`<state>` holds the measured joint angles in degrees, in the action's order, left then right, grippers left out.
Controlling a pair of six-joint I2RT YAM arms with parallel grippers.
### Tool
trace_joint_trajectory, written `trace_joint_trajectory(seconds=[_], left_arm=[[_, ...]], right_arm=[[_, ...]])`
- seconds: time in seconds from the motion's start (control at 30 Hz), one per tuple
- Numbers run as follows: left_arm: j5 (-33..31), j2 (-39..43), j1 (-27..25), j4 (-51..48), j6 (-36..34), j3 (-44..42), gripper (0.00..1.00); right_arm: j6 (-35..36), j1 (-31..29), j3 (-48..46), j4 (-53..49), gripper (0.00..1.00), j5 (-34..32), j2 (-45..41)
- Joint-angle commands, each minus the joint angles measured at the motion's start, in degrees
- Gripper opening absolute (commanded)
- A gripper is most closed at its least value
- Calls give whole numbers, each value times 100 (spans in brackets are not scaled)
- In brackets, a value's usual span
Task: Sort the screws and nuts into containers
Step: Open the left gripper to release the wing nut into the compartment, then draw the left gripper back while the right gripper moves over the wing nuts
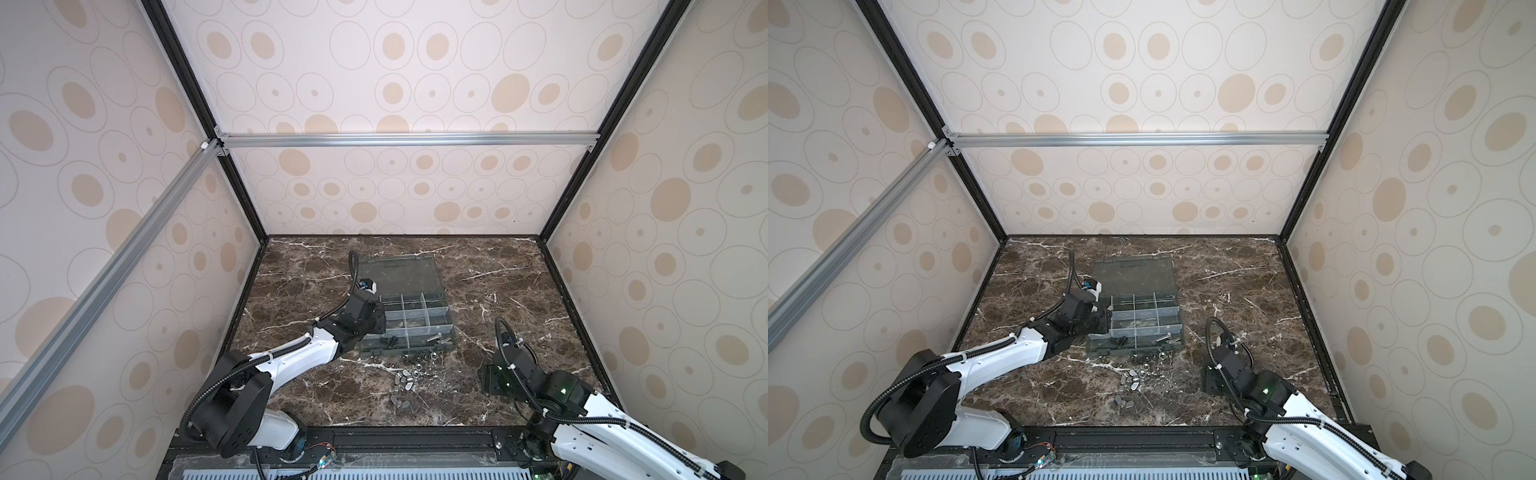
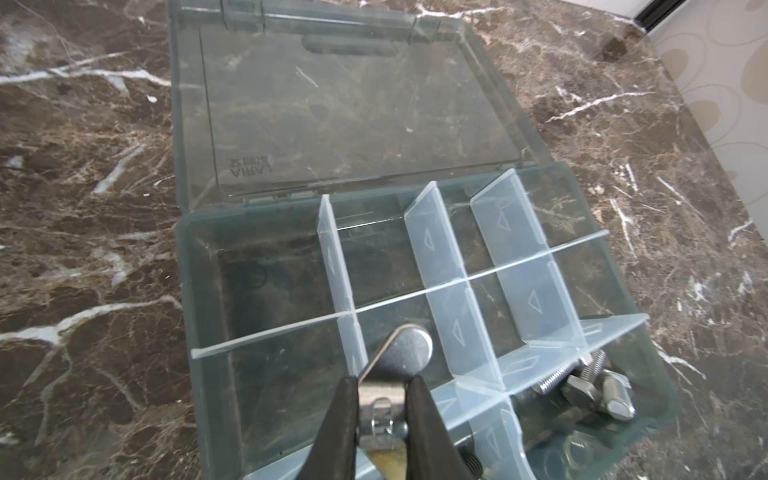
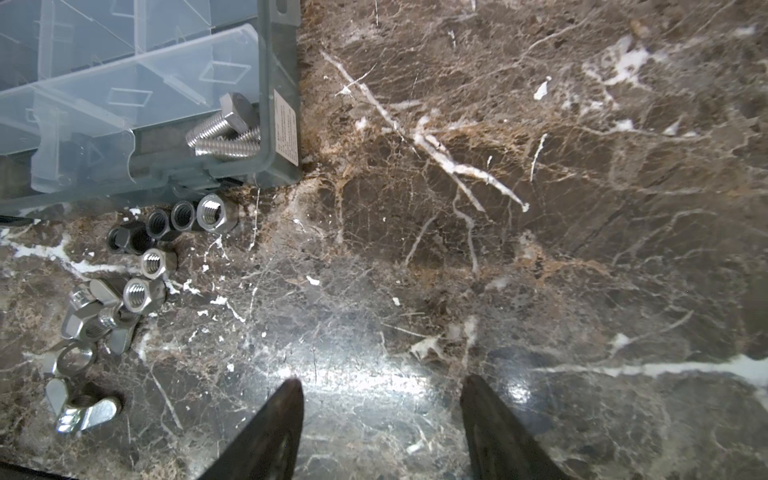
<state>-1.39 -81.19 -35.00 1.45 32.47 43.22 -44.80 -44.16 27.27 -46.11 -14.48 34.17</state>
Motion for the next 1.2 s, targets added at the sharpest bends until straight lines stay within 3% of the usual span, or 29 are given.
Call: trace_joint_trajectory(seconds=[0.0,0.1,0.27,1.17], left_arm=[[69,-34,115,214,35,130,21],[86,-40,170,257,79,99,25],[114,21,183,246,134,82,39],[240,1602,180,197,712,-1021,43]], right_arm=[[-159,32,-25,-241,64,-193,-212],[-160,31,-46,-240,64,-195,-254],[-148,35,-25,-224,64,-178,-183],[-81,29,-59,-100,64,-21,3]])
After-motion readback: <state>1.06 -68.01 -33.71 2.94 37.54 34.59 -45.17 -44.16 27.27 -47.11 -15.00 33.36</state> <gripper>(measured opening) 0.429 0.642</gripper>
